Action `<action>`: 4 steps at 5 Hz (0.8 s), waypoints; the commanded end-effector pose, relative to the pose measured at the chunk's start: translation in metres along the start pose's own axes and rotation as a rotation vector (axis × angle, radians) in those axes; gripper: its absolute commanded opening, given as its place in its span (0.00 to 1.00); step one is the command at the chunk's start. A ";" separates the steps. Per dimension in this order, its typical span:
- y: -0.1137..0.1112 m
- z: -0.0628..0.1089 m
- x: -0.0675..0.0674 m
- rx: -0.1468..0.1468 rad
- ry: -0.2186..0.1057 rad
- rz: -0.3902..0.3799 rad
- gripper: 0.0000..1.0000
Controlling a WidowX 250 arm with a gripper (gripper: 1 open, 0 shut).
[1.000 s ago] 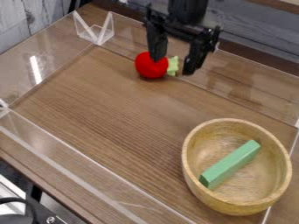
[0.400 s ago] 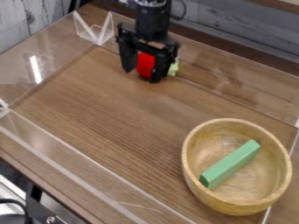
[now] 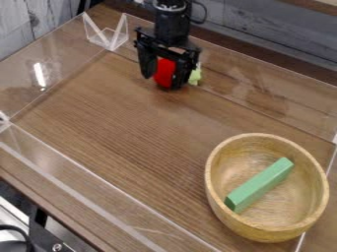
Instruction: Move the red object to the right side of the table
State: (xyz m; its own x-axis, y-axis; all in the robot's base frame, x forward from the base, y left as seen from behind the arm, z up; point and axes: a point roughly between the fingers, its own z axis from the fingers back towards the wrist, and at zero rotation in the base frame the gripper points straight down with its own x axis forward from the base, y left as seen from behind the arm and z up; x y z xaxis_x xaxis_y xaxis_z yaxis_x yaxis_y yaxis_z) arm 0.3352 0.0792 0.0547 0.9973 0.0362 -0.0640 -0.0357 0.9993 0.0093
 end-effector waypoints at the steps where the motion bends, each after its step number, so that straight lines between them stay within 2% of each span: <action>1: 0.010 0.012 0.020 0.015 -0.068 0.013 1.00; 4: 0.017 -0.005 0.044 0.016 -0.064 0.027 1.00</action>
State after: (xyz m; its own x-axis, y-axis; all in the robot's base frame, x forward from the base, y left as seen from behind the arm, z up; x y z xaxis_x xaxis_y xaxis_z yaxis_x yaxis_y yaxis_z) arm 0.3671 0.0928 0.0284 0.9962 0.0578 -0.0644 -0.0571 0.9983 0.0124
